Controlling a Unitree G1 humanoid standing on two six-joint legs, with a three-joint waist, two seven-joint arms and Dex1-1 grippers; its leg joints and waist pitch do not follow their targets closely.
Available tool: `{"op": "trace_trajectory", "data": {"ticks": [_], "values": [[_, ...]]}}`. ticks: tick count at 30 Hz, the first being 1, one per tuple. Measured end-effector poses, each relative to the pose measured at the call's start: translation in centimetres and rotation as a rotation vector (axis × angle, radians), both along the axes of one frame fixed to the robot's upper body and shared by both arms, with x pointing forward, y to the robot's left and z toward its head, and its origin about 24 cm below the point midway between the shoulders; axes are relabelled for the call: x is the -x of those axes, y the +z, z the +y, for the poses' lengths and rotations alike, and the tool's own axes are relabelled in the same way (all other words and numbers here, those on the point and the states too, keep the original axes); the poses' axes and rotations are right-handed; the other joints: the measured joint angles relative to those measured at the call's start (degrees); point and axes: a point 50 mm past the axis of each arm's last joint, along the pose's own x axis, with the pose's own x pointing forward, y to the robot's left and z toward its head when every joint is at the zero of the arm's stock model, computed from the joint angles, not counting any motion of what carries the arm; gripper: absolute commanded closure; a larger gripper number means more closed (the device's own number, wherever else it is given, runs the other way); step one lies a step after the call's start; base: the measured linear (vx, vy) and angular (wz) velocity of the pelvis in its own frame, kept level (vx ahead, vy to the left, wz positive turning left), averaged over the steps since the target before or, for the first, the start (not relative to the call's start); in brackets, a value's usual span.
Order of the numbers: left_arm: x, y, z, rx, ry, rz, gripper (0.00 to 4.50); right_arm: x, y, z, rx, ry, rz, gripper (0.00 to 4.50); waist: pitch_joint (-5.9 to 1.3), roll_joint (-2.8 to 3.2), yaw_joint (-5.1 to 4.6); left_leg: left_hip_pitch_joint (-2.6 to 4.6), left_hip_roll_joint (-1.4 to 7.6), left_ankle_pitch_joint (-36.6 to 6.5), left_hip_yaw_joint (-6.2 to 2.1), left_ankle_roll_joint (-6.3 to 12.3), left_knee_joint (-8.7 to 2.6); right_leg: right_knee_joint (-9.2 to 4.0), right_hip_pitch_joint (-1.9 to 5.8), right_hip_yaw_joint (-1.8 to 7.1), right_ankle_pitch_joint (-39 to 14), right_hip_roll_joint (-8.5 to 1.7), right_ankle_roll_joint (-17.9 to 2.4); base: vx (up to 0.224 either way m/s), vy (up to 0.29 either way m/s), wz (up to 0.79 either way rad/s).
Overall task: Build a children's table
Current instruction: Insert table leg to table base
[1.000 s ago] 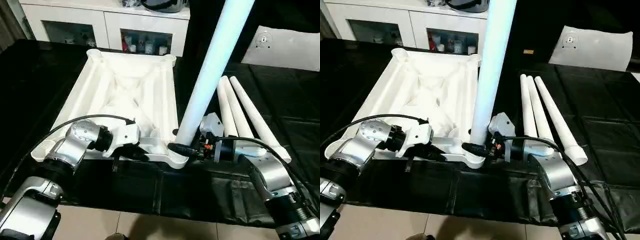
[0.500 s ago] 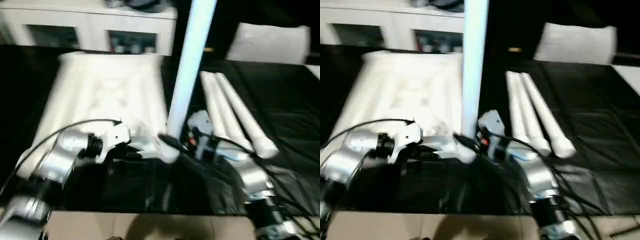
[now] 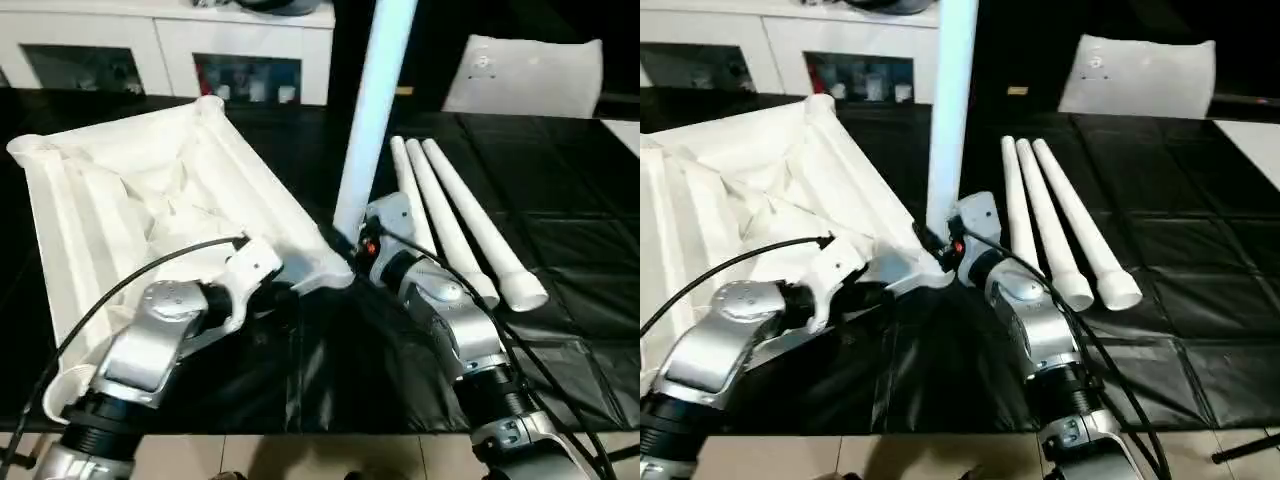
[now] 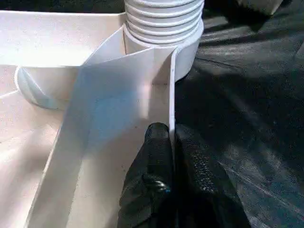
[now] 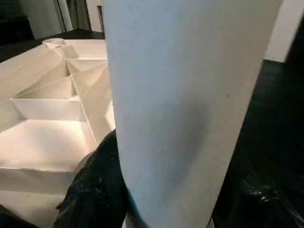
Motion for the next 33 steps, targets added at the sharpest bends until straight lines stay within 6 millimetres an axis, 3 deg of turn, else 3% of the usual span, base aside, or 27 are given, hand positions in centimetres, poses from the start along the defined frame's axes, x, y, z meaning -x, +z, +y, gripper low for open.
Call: {"op": "trace_trajectory", "data": {"ticks": [4, 6, 19, 27, 33], "values": [[-0.1, 0.0, -0.2, -0.007, 0.007, -0.003, 4.50, 0.0, -0.1, 0.0, -0.003, -0.020, 0.005, 2.59, 0.02, -0.04, 0.00, 0.01, 0.00, 0.0, 0.00, 0.00, 0.06, -0.01, 0.02, 0.02, 0.0, 0.00, 0.0, 0.000, 0.000, 0.00], [-0.1, 0.0, -0.2, -0.006, 0.012, 0.001, 4.50, 0.0, -0.2, 0.0, -0.003, -0.025, 0.006, 2.03, 0.00, -0.08, 0.00, 0.01, -0.01, 0.0, 0.00, 0.00, 0.07, -0.02, 0.04, 0.03, 0.0, -0.01, 0.0, 0.000, 0.000, 0.00], [-0.5, 0.5, -0.8, -0.035, -0.074, -0.050, 4.50, 1.5, -2.8, -1.9, 0.016, -0.065, 0.097, 1.00, 0.30, 0.35, 1.55, -0.59, 0.01, 0.0, -0.07, 0.02, 0.09, -0.07, -0.33, -0.11, 0.1, 0.00, 0.0, 0.000, 0.000, 0.00], [-1.2, 0.4, 0.2, -0.052, -0.185, -0.073, 4.50, 4.2, -3.2, -4.9, 0.003, 0.060, 0.111, 0.33, 0.48, 0.63, 1.63, -0.63, 0.10, 0.0, -0.05, 0.03, 0.36, 0.09, -0.38, -0.12, 0.2, 0.02, 0.0, 0.000, 0.000, 0.00], [-1.6, 0.4, 1.1, -0.059, -0.278, -0.068, 4.50, 5.3, -2.0, -6.4, 0.023, 0.194, 0.087, 0.04, 0.50, 0.67, 1.94, -0.69, 0.12, 0.1, -0.05, 0.12, 0.59, 0.10, -0.34, -0.11, 0.3, 0.00, 0.0, 0.000, 0.000, 0.00]]}}
